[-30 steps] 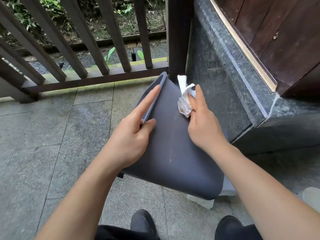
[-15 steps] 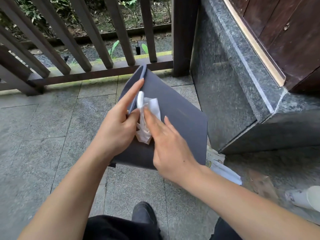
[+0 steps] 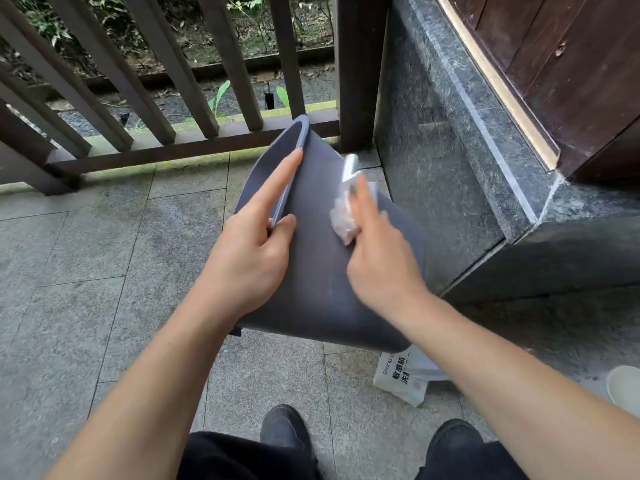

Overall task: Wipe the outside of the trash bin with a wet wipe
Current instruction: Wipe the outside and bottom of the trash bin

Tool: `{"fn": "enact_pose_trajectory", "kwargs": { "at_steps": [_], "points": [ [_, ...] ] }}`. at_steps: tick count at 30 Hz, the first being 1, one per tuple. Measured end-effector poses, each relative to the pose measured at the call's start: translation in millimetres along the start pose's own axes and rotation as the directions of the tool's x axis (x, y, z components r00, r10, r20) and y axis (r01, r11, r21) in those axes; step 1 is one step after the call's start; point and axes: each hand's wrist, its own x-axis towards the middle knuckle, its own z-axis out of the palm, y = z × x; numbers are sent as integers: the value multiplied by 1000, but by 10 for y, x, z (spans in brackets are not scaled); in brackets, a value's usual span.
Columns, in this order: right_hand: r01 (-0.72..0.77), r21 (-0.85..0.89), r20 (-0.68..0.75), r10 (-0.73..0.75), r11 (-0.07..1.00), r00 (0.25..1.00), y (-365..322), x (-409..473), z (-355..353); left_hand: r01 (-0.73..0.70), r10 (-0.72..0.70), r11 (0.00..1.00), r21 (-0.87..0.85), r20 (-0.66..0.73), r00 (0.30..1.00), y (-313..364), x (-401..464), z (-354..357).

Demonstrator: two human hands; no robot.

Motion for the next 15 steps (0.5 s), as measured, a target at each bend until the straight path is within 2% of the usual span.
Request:
{"fn": "enact_pose_trajectory", "kwargs": {
  "at_steps": [2, 5, 7, 8, 10, 12, 13, 15],
  "points": [
    [144, 52, 50, -147, 988, 988, -225, -190, 130, 0, 0, 1000, 1, -10, 1000, -40, 22, -8],
    [346, 93, 78, -353, 934, 932, -358, -333, 257, 17, -18, 1000, -22, -46, 999, -19, 19, -63],
    [395, 67, 78, -400, 916, 913, -267, -236, 236, 14, -15, 1000, -12, -71, 997, 2, 22, -94],
    [343, 47, 53, -345, 938, 937, -183, -158, 200, 13, -14, 1000, -8, -84, 996, 8, 21, -107],
    [69, 10, 9, -69, 998, 998, 46, 19, 90, 18, -21, 999, -27, -120, 993, 1, 14, -142],
    [-215, -10, 7, 215, 977, 977, 318, 147, -31, 18, -26, 998, -56, -146, 989, -7, 0, -164],
    [-303, -4, 15, 303, 953, 953, 407, 175, -83, 14, -24, 998, -68, -149, 989, -2, -10, -164],
    [-366, -16, 31, 366, 930, 930, 419, 170, -114, 11, -22, 996, -85, -133, 991, 15, -21, -145]
  ]
}}
